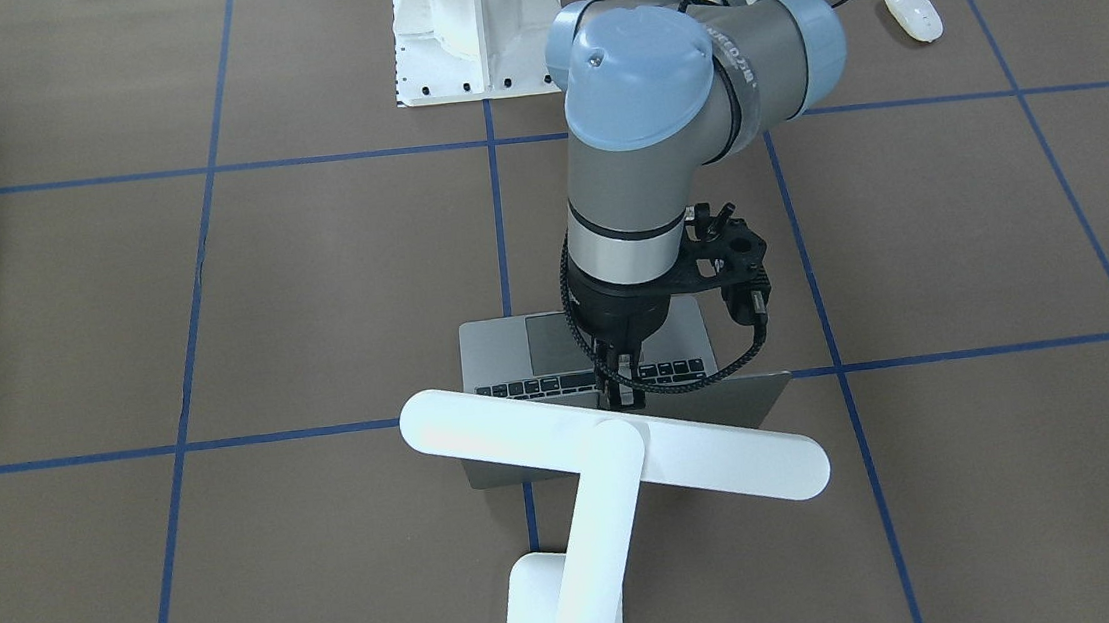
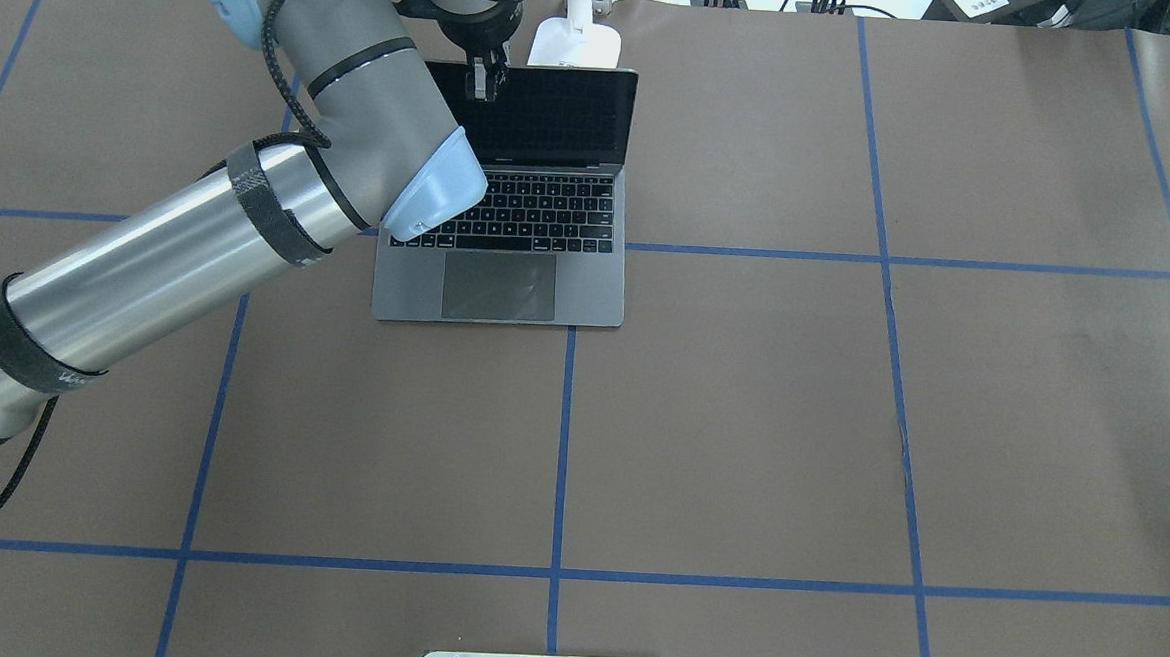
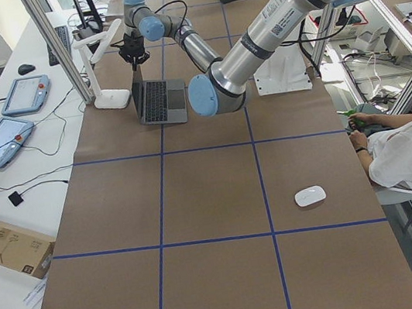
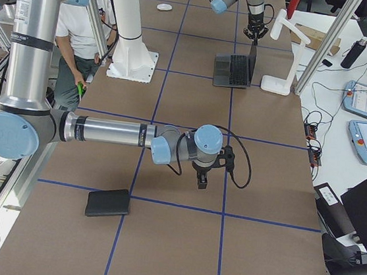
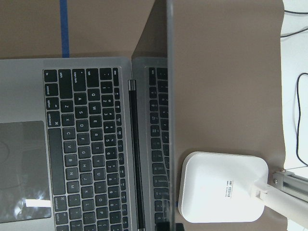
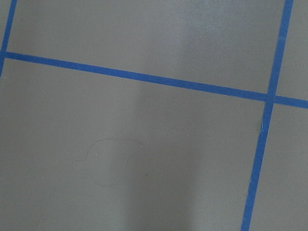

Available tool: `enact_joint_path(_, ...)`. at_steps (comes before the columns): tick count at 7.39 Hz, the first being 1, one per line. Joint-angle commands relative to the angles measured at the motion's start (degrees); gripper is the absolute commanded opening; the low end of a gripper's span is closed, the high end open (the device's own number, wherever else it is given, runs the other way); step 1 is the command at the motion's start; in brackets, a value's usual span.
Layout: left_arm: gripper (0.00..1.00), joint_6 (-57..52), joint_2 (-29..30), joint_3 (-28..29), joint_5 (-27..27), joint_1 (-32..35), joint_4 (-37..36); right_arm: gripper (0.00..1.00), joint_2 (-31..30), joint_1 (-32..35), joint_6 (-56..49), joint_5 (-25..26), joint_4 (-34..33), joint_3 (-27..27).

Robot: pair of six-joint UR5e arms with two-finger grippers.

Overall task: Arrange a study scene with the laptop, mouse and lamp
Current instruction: 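Lower the laptop onto the table in front of the lamp base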

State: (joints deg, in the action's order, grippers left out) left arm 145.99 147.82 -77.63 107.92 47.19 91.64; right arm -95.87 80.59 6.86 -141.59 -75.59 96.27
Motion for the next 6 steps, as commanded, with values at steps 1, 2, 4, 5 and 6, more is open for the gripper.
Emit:
enact_joint_path(1,0.00,0.0,-0.2,0.2,0.0,0.0,-0.1,0.99,0.1,0.0,0.0,0.0,0.0,-0.4)
enact_joint_path(2,0.16,0.0,-0.2,0.1,0.0,0.0,-0.1,0.99,0.1,0.0,0.0,0.0,0.0,-0.4)
enact_joint_path(4,0.46,-0.9,-0.7,-0.1,0.0,0.1,0.1,0.99,0.3,0.0,0.0,0.0,0.0,-0.4)
enact_joint_path(5,0.64,-1.3,-0.8,-0.5,0.3,0.2,0.2,0.99,0.4,0.0,0.0,0.0,0.0,-0.4)
enact_joint_path(6,0.66,-1.6,-1.8,-3.2,0.7,0.3,-0.3,0.99,0.4,0.0,0.0,0.0,0.1,-0.4)
